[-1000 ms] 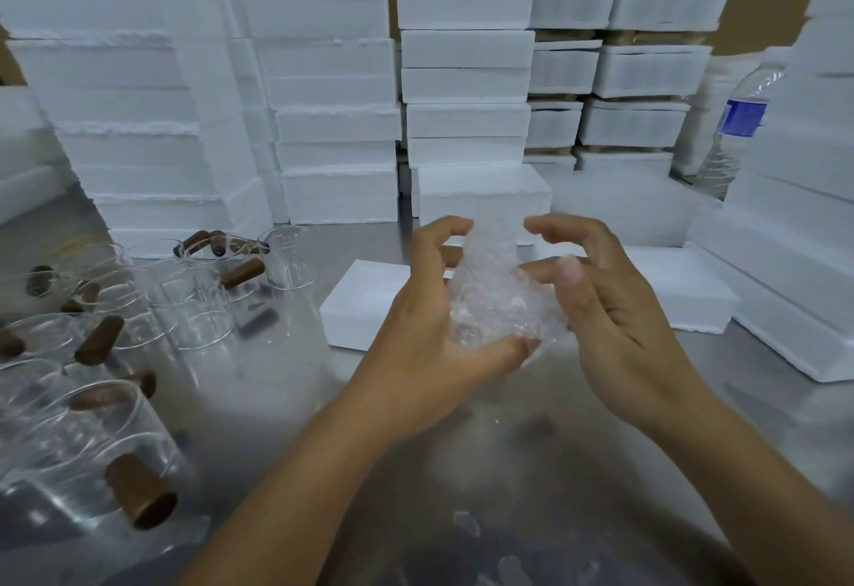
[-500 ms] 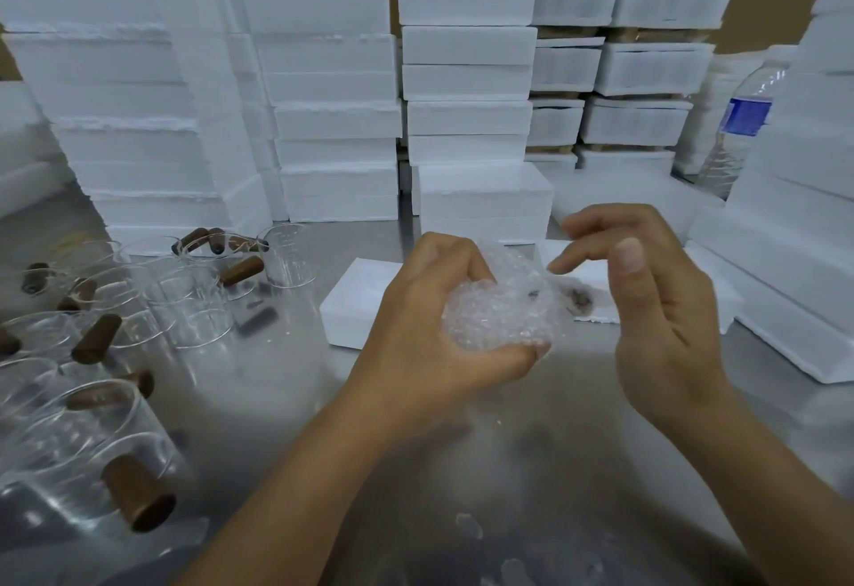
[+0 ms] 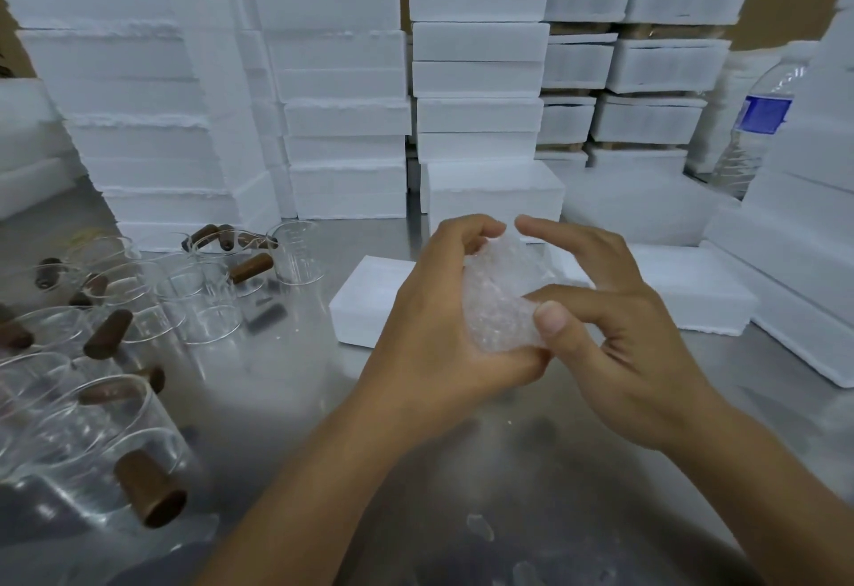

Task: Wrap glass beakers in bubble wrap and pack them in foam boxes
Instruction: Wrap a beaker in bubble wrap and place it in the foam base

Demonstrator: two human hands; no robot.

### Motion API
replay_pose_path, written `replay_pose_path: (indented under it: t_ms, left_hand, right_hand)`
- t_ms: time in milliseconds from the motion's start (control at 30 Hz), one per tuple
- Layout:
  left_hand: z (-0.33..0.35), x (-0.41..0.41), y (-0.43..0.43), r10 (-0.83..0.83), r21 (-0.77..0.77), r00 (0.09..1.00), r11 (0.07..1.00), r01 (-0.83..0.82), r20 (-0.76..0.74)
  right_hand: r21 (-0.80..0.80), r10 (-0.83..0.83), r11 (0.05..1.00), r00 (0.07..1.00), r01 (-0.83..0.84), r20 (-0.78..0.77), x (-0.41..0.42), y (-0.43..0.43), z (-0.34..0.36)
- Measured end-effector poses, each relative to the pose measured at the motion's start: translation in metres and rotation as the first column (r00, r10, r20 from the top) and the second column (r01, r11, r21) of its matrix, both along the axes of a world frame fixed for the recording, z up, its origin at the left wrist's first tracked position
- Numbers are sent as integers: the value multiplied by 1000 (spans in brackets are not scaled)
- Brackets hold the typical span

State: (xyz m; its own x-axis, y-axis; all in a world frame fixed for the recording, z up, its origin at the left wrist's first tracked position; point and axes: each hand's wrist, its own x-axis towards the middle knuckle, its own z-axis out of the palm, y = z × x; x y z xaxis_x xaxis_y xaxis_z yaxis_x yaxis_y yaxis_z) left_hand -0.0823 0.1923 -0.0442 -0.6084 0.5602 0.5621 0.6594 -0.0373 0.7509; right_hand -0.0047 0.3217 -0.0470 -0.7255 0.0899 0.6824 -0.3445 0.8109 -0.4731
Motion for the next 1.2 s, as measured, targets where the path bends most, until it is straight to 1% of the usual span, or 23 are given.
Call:
replay_pose_path:
  t_ms: [100, 167, 233, 300, 367, 433, 533, 600, 733, 833, 933, 1000, 1100, 1167, 1200]
  left_hand:
    - [-1, 0, 0, -3, -18, 994, 1000, 1, -112]
    - [-2, 0, 0, 4, -40, 982, 999, -12, -187]
    - [-2, 0, -1, 20, -49, 975, 998, -31, -221]
    - [-1, -1, -3, 30, -74, 977, 996, -46, -210]
    - [0, -3, -5, 27, -116, 986, 992, -47, -167]
    - [1, -5, -7, 13, -132, 993, 991, -28, -116]
    - [2, -6, -6, -17, -85, 999, 996, 13, -37]
    - [2, -7, -5, -29, -26, 998, 999, 30, 54]
    - [1, -12, -2, -85, 90, 956, 994, 62, 281]
    - [-3, -14, 0, -135, 160, 915, 984, 79, 380]
    - [-8, -13, 3, -200, 192, 878, 973, 126, 436]
    - [-10, -12, 4, -223, 214, 859, 967, 136, 462]
    - [-10, -10, 5, -291, 241, 827, 951, 194, 481]
    - [-9, -6, 8, -376, 270, 789, 923, 273, 486]
    - [-9, -4, 11, -382, 261, 789, 922, 286, 481]
  right_hand:
    - [16, 11, 1000, 998, -12, 65, -1, -1, -3]
    - [2, 13, 1000, 997, -13, 74, -1, -1, -3]
    - [-81, 8, 997, 999, -6, 33, -1, 0, -2]
    - [-191, -27, 981, 999, 19, -37, 1, 1, 2]
    - [-282, -99, 956, 993, 77, -65, 1, 5, 6]
    - [-371, -136, 921, 990, 115, -31, 1, 12, 9]
    - [-540, -85, 839, 996, 68, -6, -1, 20, 11]
    - [-578, -56, 814, 998, 58, 21, -1, 22, 12]
    - [-609, 93, 793, 987, 6, 132, -3, 24, 10]
    - [-620, 128, 784, 982, -14, 141, -4, 22, 10]
    - [-601, 162, 798, 974, -36, 157, -4, 20, 8]
    - [-619, 192, 783, 970, -60, 150, -5, 19, 7]
    - [-705, 200, 705, 976, -82, 86, -4, 23, 10]
    - [-775, 143, 630, 989, -60, 40, -3, 30, 12]
    - [-809, 91, 586, 996, -40, 17, -2, 34, 13]
